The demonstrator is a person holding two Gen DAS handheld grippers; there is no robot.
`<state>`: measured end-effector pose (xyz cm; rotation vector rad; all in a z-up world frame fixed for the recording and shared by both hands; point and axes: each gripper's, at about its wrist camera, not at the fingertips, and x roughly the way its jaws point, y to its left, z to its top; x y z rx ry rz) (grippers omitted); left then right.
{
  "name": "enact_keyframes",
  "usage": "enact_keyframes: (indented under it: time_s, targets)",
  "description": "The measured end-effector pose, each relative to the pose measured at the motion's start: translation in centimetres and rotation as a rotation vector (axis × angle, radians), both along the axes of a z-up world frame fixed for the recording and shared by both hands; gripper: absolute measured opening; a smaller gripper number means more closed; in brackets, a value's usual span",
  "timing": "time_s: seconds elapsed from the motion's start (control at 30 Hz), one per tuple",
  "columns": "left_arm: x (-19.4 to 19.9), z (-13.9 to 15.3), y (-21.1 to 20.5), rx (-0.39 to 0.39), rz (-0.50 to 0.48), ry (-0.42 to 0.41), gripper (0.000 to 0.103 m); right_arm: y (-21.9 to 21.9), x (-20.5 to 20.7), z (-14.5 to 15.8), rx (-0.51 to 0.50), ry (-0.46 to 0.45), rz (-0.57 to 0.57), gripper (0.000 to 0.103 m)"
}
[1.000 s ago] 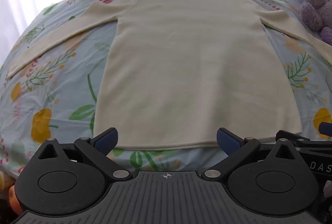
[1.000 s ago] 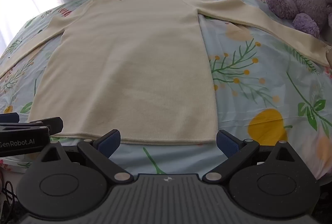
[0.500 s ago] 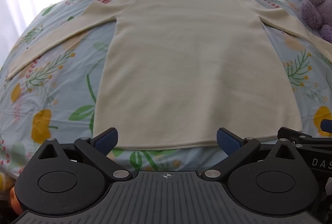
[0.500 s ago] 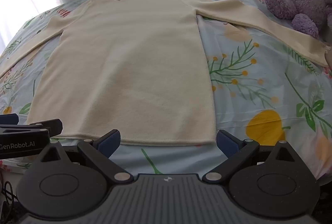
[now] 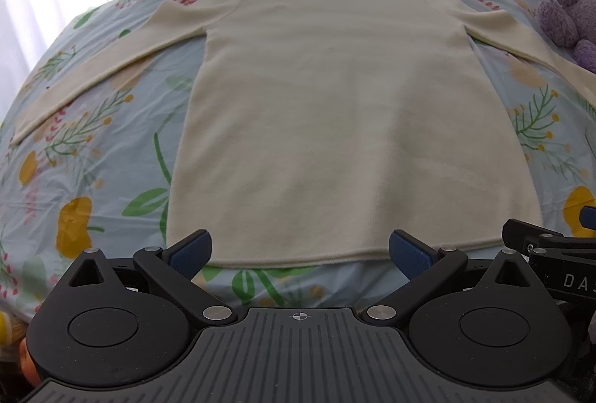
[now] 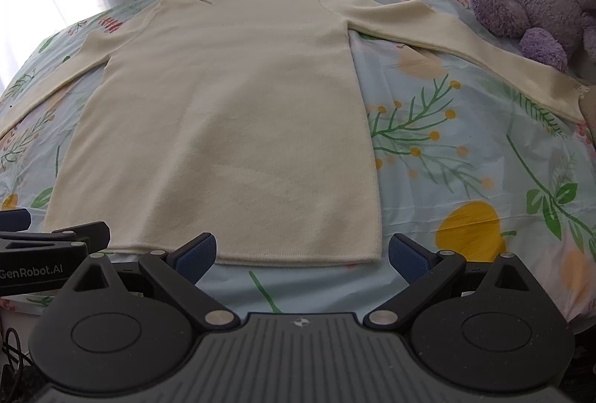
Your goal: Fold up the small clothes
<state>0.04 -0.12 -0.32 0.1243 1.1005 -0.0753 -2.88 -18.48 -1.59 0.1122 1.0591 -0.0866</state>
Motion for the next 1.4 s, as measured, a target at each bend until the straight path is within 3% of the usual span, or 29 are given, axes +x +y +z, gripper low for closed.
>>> enact_keyframes:
  time_s: [1.4]
  targets:
    - [0.1,-0.4,0.27,0.011,-0.002,0.02,0.103,-0.02,0.13,-0.41,0.009,0.006,-0.014,0.099]
